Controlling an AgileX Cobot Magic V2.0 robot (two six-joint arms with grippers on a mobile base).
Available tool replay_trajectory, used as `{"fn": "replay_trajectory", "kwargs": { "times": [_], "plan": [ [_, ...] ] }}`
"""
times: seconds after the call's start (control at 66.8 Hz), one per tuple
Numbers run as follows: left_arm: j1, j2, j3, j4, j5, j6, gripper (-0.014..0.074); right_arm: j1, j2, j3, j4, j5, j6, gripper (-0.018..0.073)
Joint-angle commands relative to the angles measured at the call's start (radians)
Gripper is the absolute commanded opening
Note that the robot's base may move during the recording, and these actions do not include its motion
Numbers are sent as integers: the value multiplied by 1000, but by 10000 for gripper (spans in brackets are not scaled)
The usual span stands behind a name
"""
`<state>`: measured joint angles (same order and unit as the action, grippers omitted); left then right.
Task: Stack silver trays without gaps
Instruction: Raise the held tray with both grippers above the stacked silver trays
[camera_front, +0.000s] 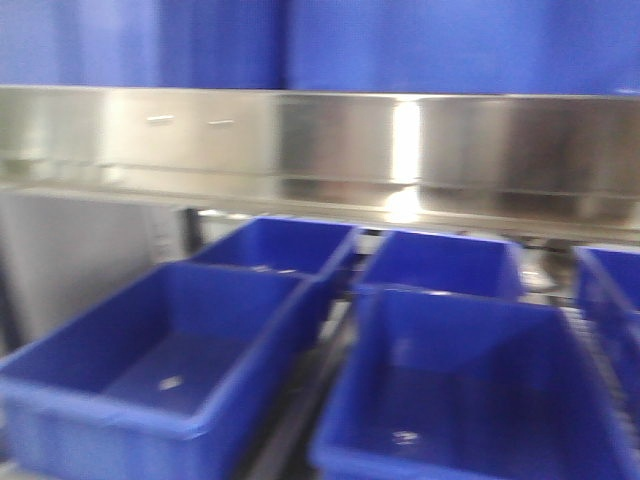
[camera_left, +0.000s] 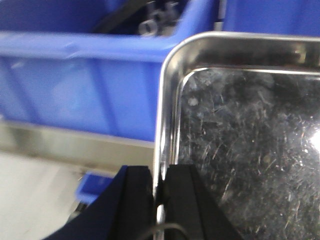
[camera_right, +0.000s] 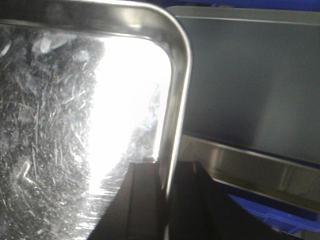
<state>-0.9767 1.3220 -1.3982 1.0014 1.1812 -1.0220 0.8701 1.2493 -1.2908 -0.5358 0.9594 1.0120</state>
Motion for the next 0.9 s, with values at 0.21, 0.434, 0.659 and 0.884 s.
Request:
{"fn": "replay_trajectory", "kwargs": {
  "times": [0.21,0.434,0.659,0.884],
  "plan": [
    [-22,9,-5,-26,-108,-2,-16,17,-4,-10,21,-549,-8,-17],
    [-22,9,-5,-26,-108,-2,-16,17,-4,-10,21,-549,-8,-17],
    [-22,9,-5,-26,-108,-2,-16,17,-4,-10,21,-549,-8,-17],
    [-22,9,-5,-26,-108,-2,-16,17,-4,-10,21,-549,-8,-17]
  ]
}}
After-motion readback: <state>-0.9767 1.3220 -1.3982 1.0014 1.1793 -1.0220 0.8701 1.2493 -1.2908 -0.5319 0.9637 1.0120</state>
